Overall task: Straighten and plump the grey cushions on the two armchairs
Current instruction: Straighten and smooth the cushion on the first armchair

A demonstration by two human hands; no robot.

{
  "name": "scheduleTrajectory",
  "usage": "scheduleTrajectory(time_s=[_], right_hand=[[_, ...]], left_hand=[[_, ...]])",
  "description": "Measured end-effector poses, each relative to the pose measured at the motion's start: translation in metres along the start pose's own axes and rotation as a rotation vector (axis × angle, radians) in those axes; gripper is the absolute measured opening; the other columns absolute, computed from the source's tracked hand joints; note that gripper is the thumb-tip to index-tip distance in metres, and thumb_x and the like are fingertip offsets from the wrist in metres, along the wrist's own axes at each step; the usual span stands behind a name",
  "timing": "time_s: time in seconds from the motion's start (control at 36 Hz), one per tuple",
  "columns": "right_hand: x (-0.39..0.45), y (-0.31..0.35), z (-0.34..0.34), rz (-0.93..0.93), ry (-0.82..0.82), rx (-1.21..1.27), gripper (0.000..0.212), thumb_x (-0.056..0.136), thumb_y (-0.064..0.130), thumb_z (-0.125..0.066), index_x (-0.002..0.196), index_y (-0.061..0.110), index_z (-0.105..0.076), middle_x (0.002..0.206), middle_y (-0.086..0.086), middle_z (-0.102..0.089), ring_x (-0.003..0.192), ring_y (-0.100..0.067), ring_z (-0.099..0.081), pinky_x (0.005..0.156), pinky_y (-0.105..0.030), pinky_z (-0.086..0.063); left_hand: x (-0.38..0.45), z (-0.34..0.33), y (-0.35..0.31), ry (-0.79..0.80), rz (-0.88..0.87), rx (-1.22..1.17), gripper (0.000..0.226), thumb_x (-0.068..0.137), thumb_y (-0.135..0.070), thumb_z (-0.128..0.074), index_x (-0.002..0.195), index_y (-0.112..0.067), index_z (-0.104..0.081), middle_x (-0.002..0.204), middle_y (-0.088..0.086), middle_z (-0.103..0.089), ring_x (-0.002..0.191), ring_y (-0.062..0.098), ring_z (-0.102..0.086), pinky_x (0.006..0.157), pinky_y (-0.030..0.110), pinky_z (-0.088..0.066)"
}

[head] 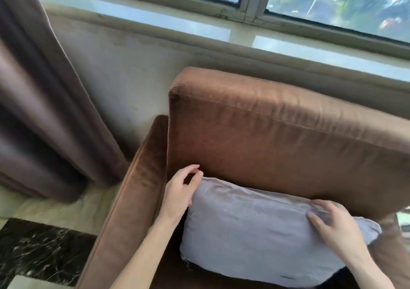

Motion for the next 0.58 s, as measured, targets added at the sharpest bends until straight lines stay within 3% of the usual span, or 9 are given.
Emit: scheduleTrajectory(time_s=[0.11,0.19,0.28,0.39,0.47,0.53,0.58], right_hand=[[0.009,-0.049,0.022,-0.106,-0.034,-0.036,0.027,0.085,0.014,-0.078,0.110,0.008,-0.072,0.111,-0.013,-0.069,0.109,-0.034,-0.064,0.096,-0.042,-0.045],[0.015,-0.064,0.026,-0.090,-0.071,0.021,0.012,0.085,0.010,-0.076,0.094,0.018,-0.071,0.095,-0.008,-0.070,0.081,-0.027,-0.068,0.080,-0.039,-0.046],[0.020,-0.073,0.022,-0.042,-0.090,0.061,0.020,0.086,0.003,-0.074,0.081,0.021,-0.065,0.082,-0.002,-0.066,0.068,-0.023,-0.065,0.074,-0.037,-0.044],[0.026,-0.084,0.028,-0.018,-0.181,0.118,0.016,0.085,0.003,-0.073,0.078,0.016,-0.067,0.072,-0.001,-0.067,0.068,-0.025,-0.064,0.073,-0.034,-0.045],[0.025,-0.085,0.031,0.008,-0.210,0.185,0.012,0.087,0.004,-0.072,0.080,0.013,-0.070,0.076,-0.003,-0.069,0.073,-0.023,-0.065,0.075,-0.032,-0.046],[0.020,-0.087,0.031,0.011,-0.176,0.283,0.008,0.088,0.006,-0.072,0.084,0.012,-0.073,0.081,-0.003,-0.071,0.071,-0.021,-0.067,0.074,-0.028,-0.051],[0.012,-0.095,0.034,0.015,-0.155,0.443,0.009,0.090,0.008,-0.071,0.091,0.016,-0.074,0.082,0.000,-0.072,0.064,-0.012,-0.068,0.066,-0.014,-0.051]], left_hand=[[0.005,-0.003,-0.011,0.091,-0.033,0.118,0.014,0.087,-0.013,-0.078,0.091,-0.026,-0.079,0.080,-0.009,-0.072,0.048,0.006,-0.054,0.045,0.021,-0.043],[0.006,-0.002,-0.009,0.054,-0.011,0.168,0.017,0.084,-0.008,-0.079,0.080,-0.024,-0.078,0.060,-0.004,-0.068,0.042,0.009,-0.052,0.040,0.018,-0.040],[0.005,-0.002,-0.009,-0.010,0.001,0.232,0.014,0.086,-0.012,-0.078,0.078,-0.023,-0.077,0.050,0.004,-0.064,0.039,0.005,-0.049,0.043,0.017,-0.043],[0.004,-0.001,-0.009,-0.158,0.042,0.240,0.018,0.086,-0.010,-0.076,0.074,-0.023,-0.076,0.052,0.008,-0.066,0.044,0.010,-0.054,0.060,0.026,-0.052],[-0.003,-0.011,-0.012,-0.249,0.060,0.282,0.024,0.088,-0.008,-0.074,0.073,-0.026,-0.073,0.055,0.005,-0.065,0.052,0.015,-0.055,0.062,0.029,-0.050],[-0.007,-0.020,-0.018,-0.270,0.029,0.388,0.022,0.090,-0.012,-0.073,0.074,-0.029,-0.072,0.069,0.005,-0.070,0.062,0.022,-0.062,0.058,0.024,-0.049],[-0.012,-0.026,-0.030,-0.250,-0.020,0.571,0.009,0.093,-0.021,-0.071,0.085,-0.023,-0.075,0.086,0.007,-0.074,0.074,0.027,-0.068,0.067,0.028,-0.054]])
Point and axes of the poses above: each hand's wrist, its own x-axis towards the middle knuckle, its own z-axis out of the back of the hand, y = z × x, the point moved 1 cm from there along x, towards the middle knuckle
